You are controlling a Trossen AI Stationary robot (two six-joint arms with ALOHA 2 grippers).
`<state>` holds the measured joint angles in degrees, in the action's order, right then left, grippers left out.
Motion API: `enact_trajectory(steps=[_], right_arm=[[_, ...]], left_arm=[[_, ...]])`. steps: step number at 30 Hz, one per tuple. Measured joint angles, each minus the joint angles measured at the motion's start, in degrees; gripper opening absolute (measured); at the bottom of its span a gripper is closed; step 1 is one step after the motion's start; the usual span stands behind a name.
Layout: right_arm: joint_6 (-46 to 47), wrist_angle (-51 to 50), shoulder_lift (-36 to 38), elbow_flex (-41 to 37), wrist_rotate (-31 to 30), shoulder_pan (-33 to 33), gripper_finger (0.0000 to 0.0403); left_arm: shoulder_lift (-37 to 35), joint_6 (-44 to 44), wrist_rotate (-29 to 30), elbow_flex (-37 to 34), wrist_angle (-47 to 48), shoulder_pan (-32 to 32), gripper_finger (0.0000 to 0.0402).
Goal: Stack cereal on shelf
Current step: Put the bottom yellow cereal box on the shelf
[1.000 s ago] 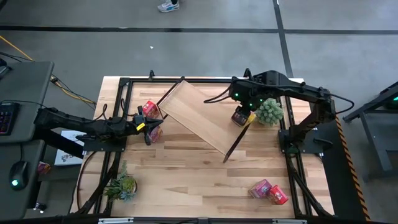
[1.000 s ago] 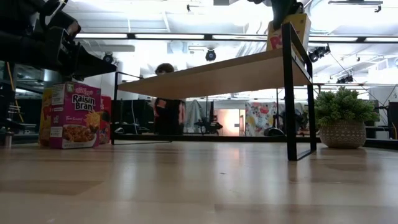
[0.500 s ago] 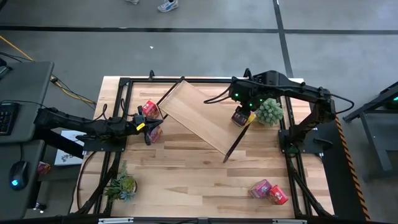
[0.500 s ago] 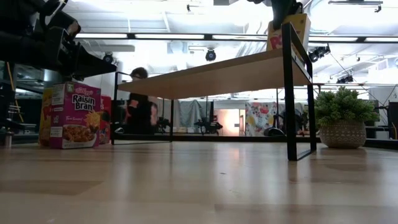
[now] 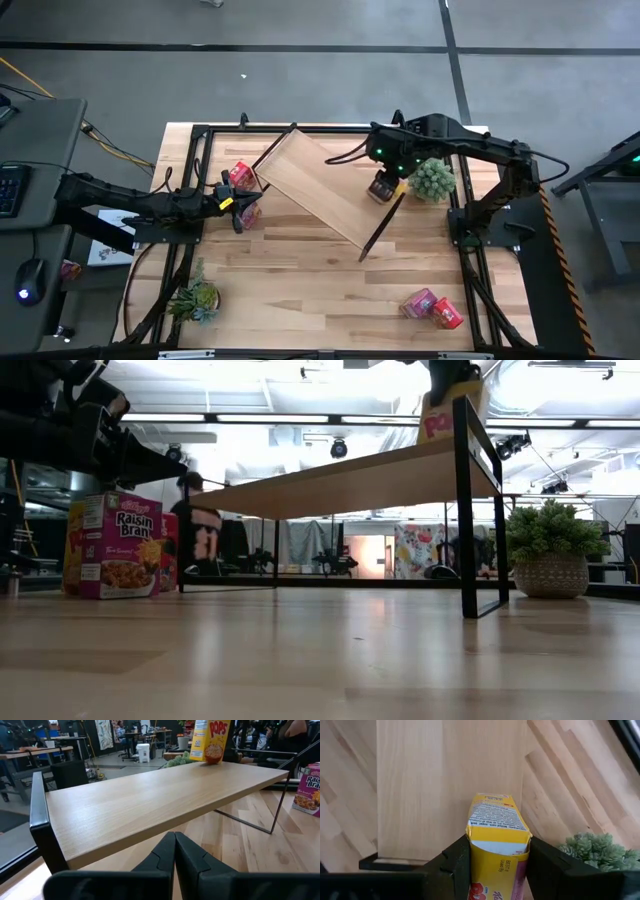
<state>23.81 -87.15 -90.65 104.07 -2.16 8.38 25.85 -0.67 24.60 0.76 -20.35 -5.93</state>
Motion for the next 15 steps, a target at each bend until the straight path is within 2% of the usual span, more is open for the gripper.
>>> enact_trajectory(steps=[3, 15], right_arm=[[0.92, -2.03, 0.0, 0.0, 1.78, 0.0, 0.0147], [0.31, -2.44, 0.0, 0.0, 2.38, 0.0, 0.0147]], left_arm=[[0.01, 0.0, 0.0, -0.01, 0.01, -0.01, 0.0001], [0.0, 0.0, 0.0, -0.01, 0.02, -0.01, 0.0001]])
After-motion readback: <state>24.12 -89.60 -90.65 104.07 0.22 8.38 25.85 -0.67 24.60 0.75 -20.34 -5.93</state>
